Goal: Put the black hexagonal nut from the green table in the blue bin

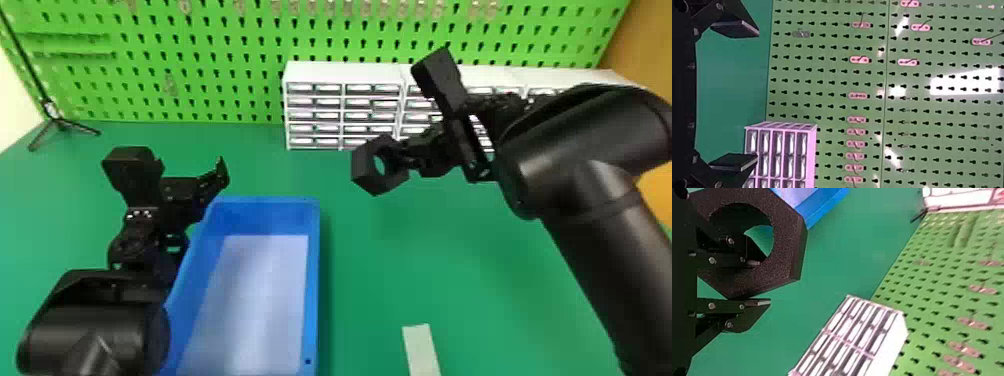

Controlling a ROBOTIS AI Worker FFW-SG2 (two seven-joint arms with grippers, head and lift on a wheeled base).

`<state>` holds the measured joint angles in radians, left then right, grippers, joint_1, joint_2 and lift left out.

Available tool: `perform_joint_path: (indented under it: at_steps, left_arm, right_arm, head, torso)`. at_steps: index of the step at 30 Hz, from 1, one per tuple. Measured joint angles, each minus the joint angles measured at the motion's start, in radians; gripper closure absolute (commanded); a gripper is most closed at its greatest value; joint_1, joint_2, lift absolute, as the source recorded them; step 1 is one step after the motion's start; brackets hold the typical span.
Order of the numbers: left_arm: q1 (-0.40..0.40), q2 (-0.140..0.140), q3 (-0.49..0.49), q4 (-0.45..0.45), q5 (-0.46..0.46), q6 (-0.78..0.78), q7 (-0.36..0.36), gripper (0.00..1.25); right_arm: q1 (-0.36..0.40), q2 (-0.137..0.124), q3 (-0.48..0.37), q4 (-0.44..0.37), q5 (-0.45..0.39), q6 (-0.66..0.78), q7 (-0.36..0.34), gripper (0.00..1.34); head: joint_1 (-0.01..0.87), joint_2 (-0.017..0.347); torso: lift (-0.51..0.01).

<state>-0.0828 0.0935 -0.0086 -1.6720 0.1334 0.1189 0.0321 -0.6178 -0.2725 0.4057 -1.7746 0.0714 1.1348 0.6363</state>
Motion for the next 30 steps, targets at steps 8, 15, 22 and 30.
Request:
perform_joint_path:
  at_steps: [8,15,22,30]
  left_arm:
    - [-0.002,0.000,0.001,-0.002,0.000,0.001,0.000,0.16]
    - [-0.003,0.000,0.009,-0.005,0.000,0.001,0.000,0.16]
    - [-0.001,0.000,0.021,-0.019,-0.002,0.003,0.000,0.16]
    - [0.014,0.002,0.065,-0.063,-0.029,0.039,-0.031,0.16]
  right_arm:
    - [-0.009,0.015,0.042,-0.003,-0.181,-0.058,-0.076,0.95]
    - [-0.019,0.035,0.109,0.000,-0.270,-0.104,-0.123,0.95]
    - [-0.020,0.059,0.167,0.008,-0.328,-0.136,-0.157,0.95]
    - [-0.006,0.077,0.217,0.035,-0.366,-0.169,-0.182,0.95]
  head:
    - [0.686,0.028]
    - [0.686,0.028]
    - [0.686,0.028]
    - [0.686,0.028]
  torso:
    - [-0.096]
    - [-0.096]
    - [-0.096]
    - [-0.096]
